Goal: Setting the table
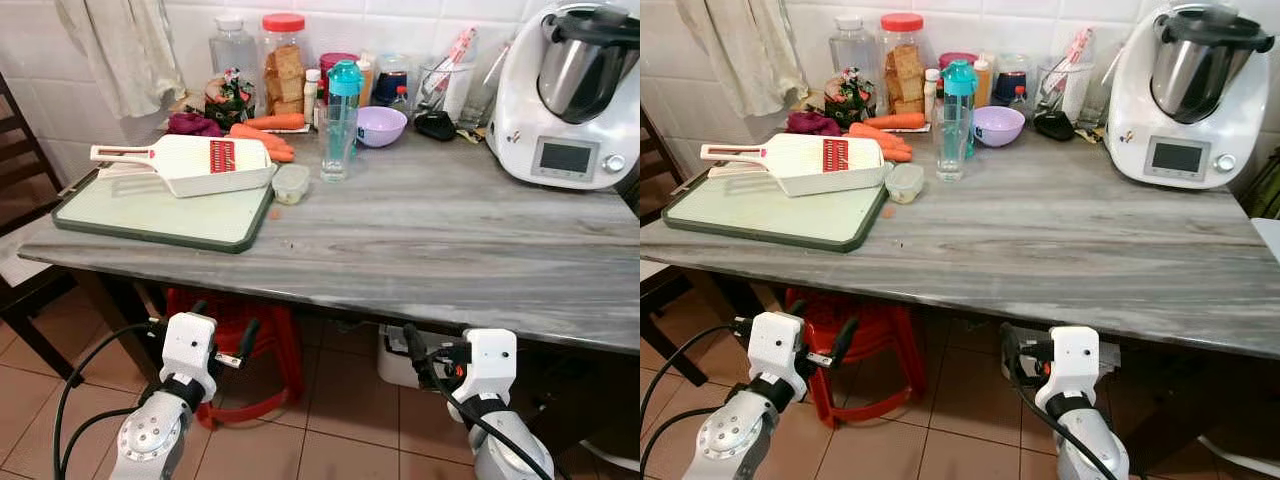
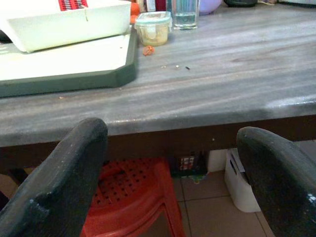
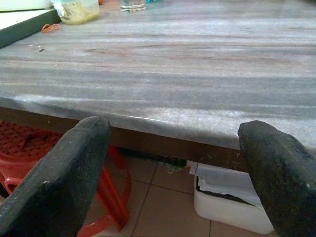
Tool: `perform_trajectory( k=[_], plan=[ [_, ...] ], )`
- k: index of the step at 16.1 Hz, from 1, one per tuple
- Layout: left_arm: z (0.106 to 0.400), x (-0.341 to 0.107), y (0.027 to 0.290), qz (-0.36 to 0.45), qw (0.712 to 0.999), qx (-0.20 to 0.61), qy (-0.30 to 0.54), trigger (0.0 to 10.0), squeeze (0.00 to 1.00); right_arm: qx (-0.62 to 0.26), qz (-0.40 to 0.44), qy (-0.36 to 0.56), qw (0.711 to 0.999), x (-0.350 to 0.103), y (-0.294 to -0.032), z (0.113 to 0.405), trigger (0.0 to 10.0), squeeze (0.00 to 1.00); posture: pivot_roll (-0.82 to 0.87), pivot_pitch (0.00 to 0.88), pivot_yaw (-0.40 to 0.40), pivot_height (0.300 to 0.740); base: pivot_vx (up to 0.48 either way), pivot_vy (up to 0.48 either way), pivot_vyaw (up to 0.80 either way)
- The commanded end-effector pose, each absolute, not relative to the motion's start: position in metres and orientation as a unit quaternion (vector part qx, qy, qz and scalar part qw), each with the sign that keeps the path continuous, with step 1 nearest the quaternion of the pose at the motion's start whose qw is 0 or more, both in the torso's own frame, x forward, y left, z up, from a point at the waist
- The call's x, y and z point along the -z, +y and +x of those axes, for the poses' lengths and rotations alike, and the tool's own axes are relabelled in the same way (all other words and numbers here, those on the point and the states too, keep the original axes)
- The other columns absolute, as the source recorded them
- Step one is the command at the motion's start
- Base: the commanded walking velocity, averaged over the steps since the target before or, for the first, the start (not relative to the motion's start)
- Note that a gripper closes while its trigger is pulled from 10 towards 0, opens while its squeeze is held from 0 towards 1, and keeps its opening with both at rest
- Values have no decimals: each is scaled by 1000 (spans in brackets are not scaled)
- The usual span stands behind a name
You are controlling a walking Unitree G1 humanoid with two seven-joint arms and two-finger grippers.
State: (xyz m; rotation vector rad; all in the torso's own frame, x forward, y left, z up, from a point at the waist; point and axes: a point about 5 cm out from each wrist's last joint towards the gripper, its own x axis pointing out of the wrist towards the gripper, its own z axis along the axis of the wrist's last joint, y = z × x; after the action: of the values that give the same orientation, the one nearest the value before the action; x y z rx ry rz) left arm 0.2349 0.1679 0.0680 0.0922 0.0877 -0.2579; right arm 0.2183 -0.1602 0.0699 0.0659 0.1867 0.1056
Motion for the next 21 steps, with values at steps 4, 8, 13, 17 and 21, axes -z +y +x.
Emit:
perform_trajectory(
  k=[4,8,13,17,21],
  plan=[
    [238,-69,172,49,991,118,38,10000,0,-43,38,92,994,-70,-162,220,10000,0,76,0,-13,740,0,0,0],
    [239,-69,171,55,991,116,36,10000,0,-42,39,94,994,-70,-163,219,10000,0,71,0,-10,740,0,0,-538],
    [240,-69,171,60,991,115,37,10000,0,-40,41,94,994,-70,-163,220,10000,0,71,0,-9,740,0,0,-685],
    [240,-69,170,64,991,115,37,10000,0,-41,44,95,994,-69,-163,219,10000,0,72,0,-7,740,0,0,0],
    [239,-70,170,69,990,115,38,10000,0,-42,44,96,994,-68,-163,218,10000,0,70,0,-7,740,0,0,0]
  ],
)
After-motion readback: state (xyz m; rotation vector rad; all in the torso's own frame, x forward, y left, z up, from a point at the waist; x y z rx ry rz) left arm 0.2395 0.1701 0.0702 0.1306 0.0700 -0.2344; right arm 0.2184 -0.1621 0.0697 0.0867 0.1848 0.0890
